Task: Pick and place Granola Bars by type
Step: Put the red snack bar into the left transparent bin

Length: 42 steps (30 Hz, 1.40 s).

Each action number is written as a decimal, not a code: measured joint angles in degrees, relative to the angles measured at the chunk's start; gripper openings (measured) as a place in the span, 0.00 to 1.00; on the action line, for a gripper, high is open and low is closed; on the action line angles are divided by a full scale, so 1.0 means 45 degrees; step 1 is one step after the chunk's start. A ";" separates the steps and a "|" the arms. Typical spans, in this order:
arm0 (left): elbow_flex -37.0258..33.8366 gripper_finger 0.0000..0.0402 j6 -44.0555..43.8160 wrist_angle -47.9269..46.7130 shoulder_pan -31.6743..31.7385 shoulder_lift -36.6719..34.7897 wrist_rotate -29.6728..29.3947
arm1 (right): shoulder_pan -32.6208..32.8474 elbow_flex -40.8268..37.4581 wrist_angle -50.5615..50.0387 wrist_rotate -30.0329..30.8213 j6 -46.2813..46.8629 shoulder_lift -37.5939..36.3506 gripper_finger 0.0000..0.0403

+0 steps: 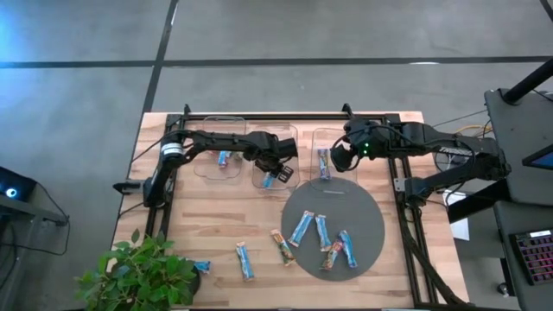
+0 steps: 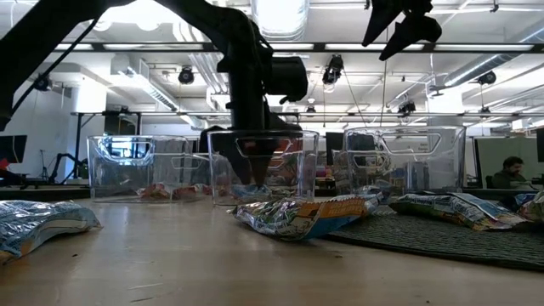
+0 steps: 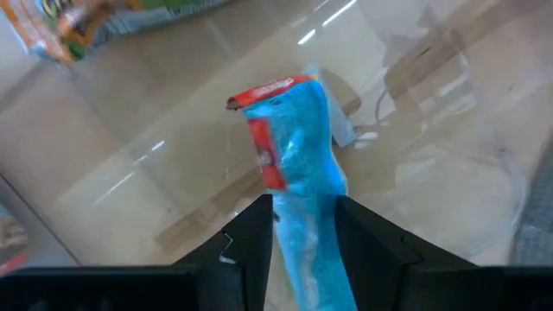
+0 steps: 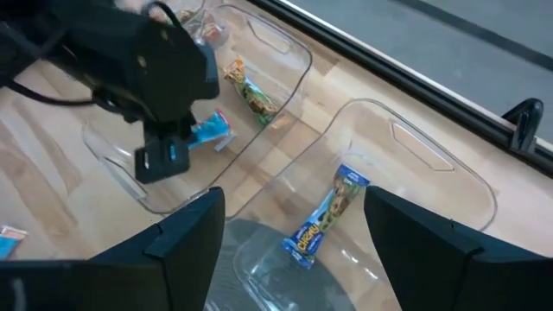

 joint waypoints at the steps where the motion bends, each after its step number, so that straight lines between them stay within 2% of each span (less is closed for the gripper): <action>1: 0.0082 0.28 0.0150 0.0009 0.0000 -0.0064 0.0000 | 0.0000 -0.0005 -0.0044 0.0000 -0.0039 0.0000 0.66; 9: 0.1015 0.28 0.1941 -0.0333 -0.0030 -0.0246 -0.1700 | -0.0005 -0.0005 -0.0024 -0.0013 -0.0571 -0.0005 0.65; 12: 0.1071 0.31 0.2025 -0.0361 -0.0029 -0.0246 -0.1887 | -0.0005 -0.0005 -0.0009 -0.0021 -0.0689 -0.0010 0.65; 16: 0.0936 0.39 0.1802 -0.0391 -0.0034 -0.0243 -0.1790 | -0.0005 -0.0005 0.0020 -0.0060 -0.0869 -0.0010 0.64; 21: 0.0886 0.46 0.0663 -0.0437 -0.0034 -0.0226 -0.1021 | -0.0030 -0.0005 0.0026 -0.0395 -0.0997 -0.0010 0.64; 25: 0.0793 0.46 -0.0171 -0.0355 -0.0044 -0.0226 -0.0949 | -0.0034 -0.0005 0.0031 -0.0695 -0.1047 -0.0010 0.64; 36: 0.0677 0.46 -0.0442 -0.0440 -0.0136 0.0877 -0.0724 | -0.0063 -0.0005 0.0023 -0.0704 -0.1088 -0.0010 0.63; 42: 0.0478 0.45 -0.0184 -0.0406 -0.0131 0.0910 -0.0753 | -0.0063 -0.0005 0.0002 -0.0704 -0.1064 -0.0010 0.63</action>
